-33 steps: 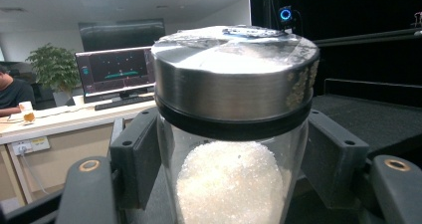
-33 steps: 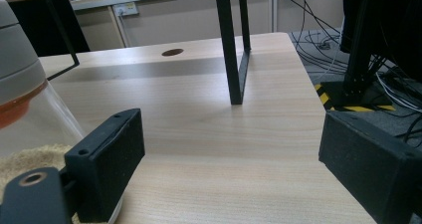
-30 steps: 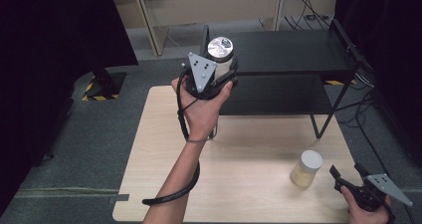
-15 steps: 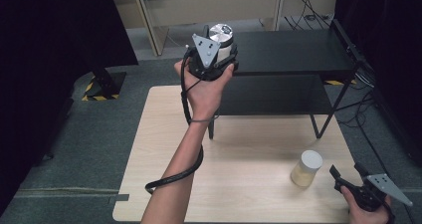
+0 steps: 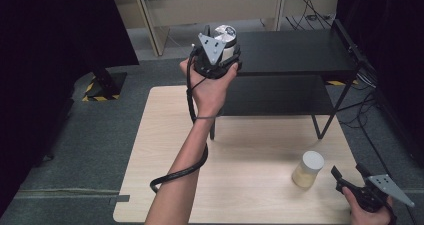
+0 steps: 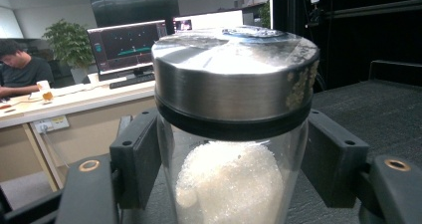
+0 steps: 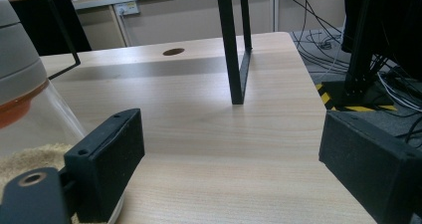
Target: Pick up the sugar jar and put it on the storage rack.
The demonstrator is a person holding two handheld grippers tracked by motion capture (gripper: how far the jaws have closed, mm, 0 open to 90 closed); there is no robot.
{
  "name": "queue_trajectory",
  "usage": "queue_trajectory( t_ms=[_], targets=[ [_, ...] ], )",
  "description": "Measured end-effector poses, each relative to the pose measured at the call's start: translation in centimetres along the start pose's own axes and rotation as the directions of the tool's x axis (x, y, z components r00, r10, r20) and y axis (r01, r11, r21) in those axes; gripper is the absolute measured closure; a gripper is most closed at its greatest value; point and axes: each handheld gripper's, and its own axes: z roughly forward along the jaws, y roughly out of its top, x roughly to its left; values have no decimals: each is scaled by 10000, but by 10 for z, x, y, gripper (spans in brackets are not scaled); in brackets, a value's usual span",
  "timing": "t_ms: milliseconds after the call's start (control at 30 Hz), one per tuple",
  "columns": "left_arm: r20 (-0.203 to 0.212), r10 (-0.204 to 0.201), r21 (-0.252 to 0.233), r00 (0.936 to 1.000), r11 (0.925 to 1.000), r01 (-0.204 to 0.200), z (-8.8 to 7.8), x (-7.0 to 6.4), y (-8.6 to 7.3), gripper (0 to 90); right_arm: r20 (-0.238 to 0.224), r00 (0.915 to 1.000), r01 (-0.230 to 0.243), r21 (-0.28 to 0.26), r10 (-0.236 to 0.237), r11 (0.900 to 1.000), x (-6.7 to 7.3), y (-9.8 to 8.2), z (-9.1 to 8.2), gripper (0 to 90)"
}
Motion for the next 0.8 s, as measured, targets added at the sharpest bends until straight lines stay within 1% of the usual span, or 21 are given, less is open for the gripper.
queue_trajectory(
  t_ms=[100, 300, 367, 433, 467, 633, 800],
  targets=[
    [-8, -87, 66, 10000, 9999, 87, 2, 1, 1, 309, -6, 10000, 11, 8, -11, 10000, 0, 0, 0, 109],
    [16, -387, 131, 9992, 9992, 387, 7, 3, 1, 309, -24, 10000, 13, 23, -13, 10000, 0, 0, 1, 108],
    [12, -593, 168, 9982, 9981, 592, 8, 5, 1, 308, -32, 10000, 30, 24, -30, 10000, 0, 0, 1, 109],
    [65, -974, 229, 9952, 9950, 972, 10, 9, 2, 308, -37, 10000, 30, 24, -30, 10000, 0, 0, 1, 109],
    [83, -1086, 269, 9940, 9937, 1084, 10, 11, 2, 308, -43, 10000, 30, 25, -30, 10000, 0, 0, 1, 108],
    [39, -1098, 263, 9939, 9936, 1097, 11, 9, 2, 307, -61, 10000, 43, 28, -43, 10000, 0, 1, 1, 108],
    [93, -1097, 263, 9939, 9936, 1095, 11, 11, 2, 305, -61, 10000, 67, 26, -67, 10000, 0, 0, 1, 108]
  ],
)
